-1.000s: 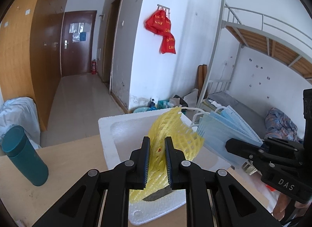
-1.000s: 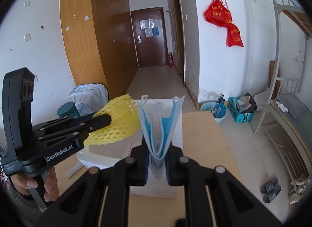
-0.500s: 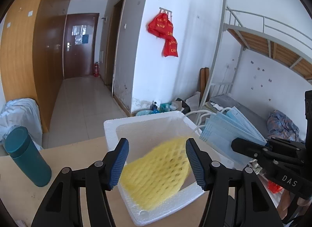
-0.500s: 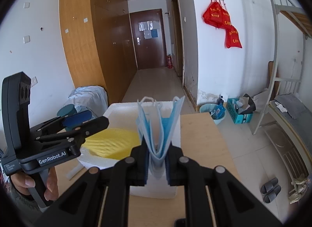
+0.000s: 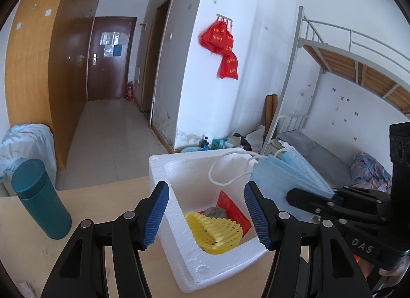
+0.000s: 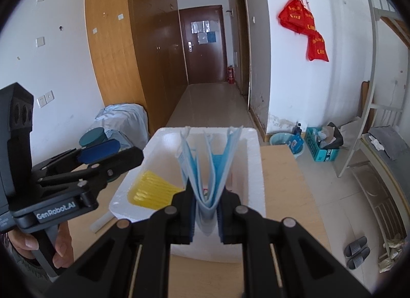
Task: Organize soft objects
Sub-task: 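Lower the blue masks into the box and open the right tool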
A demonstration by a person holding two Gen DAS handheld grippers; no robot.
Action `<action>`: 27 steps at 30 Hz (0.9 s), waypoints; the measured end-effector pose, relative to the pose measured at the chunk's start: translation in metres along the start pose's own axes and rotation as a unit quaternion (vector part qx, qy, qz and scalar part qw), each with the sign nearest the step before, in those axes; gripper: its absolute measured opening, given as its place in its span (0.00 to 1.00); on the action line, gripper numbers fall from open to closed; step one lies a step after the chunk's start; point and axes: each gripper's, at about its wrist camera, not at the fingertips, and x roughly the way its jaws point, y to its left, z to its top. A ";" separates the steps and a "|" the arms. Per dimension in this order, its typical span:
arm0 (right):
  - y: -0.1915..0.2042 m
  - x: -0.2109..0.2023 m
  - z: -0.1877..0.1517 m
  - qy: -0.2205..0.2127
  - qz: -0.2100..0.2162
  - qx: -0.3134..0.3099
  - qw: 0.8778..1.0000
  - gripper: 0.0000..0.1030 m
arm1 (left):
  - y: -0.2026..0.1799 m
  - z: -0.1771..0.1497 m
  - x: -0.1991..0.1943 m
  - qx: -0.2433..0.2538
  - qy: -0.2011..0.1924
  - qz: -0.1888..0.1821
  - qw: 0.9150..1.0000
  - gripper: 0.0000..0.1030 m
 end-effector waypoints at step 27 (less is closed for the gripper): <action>0.001 0.019 -0.001 0.013 0.000 0.017 1.000 0.42 | 0.011 -0.004 0.000 -0.010 0.006 0.004 1.000 0.62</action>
